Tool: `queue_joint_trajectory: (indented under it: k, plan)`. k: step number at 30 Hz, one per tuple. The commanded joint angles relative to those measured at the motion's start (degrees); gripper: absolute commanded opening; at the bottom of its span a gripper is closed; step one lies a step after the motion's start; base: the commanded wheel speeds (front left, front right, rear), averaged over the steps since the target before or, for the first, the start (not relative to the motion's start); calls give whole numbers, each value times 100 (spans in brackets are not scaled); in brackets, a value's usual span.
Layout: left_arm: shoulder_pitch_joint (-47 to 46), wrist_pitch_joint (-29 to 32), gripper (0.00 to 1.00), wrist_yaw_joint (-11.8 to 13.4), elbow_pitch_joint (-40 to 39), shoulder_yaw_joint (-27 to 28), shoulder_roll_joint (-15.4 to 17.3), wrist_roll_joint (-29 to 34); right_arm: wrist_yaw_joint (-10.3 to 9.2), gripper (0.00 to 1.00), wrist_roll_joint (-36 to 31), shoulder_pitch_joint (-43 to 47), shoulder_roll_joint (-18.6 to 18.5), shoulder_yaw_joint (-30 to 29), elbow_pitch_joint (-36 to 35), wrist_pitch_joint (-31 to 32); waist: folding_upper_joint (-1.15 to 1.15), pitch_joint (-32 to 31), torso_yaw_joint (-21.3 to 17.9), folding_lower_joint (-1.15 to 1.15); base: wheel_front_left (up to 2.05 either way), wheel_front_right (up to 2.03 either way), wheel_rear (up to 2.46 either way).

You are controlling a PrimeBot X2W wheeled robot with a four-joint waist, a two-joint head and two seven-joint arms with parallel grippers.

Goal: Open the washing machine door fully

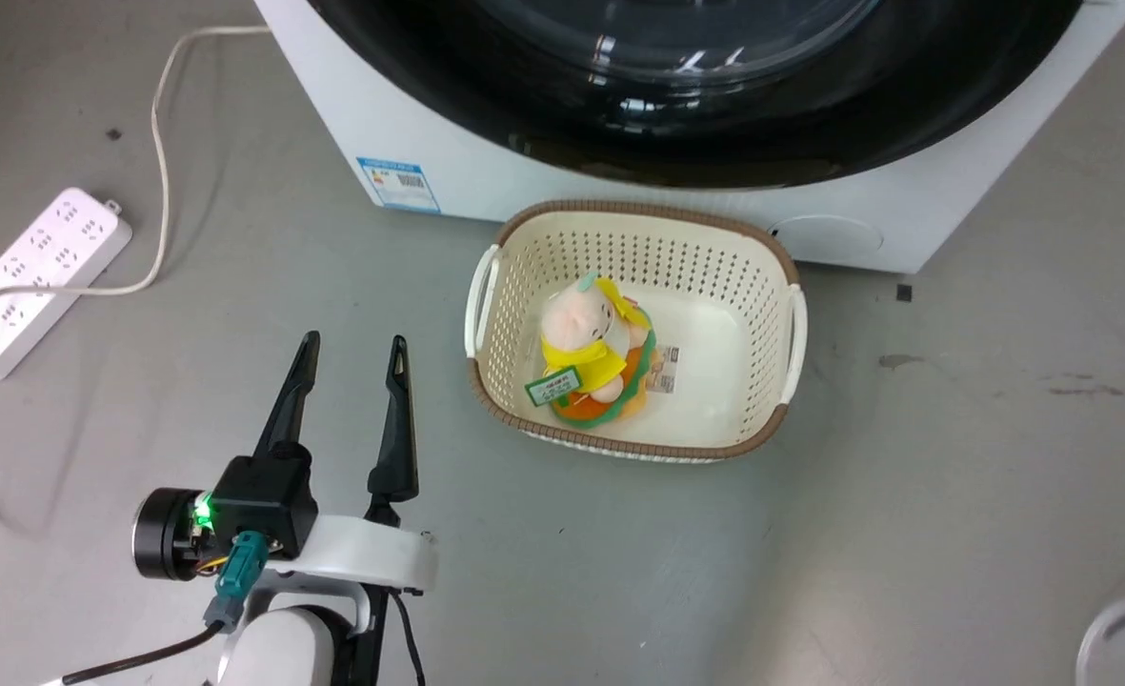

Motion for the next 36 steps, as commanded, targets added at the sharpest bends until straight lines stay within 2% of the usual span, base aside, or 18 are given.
queue_joint_trajectory:
  k: [1, 10, 24, 36]
  plan:
    - [-110, -56, 100, 36, -16, -17, 4, -50, 0, 0, 71, -295, -42, -125, 121, 151, 0, 63, 37, -1, 0, 0, 0]
    - [-248, -164, 100, 80, -37, -120, 5, -102, 0, 0, 84, -1125, -46, -594, 511, 950, 0, 340, 162, -1, 0, 0, 0]
    - [-449, -332, 100, 157, -51, -279, 5, -193, -1, 0, -146, -2318, -148, -1751, 1260, 2014, 0, 752, 386, -1, 0, 0, 0]
    - [-549, -464, 100, 232, -15, -353, 6, -231, -1, 0, -182, -2507, -50, -2516, 1375, 3561, 0, 825, 453, -1, 0, 0, 0]
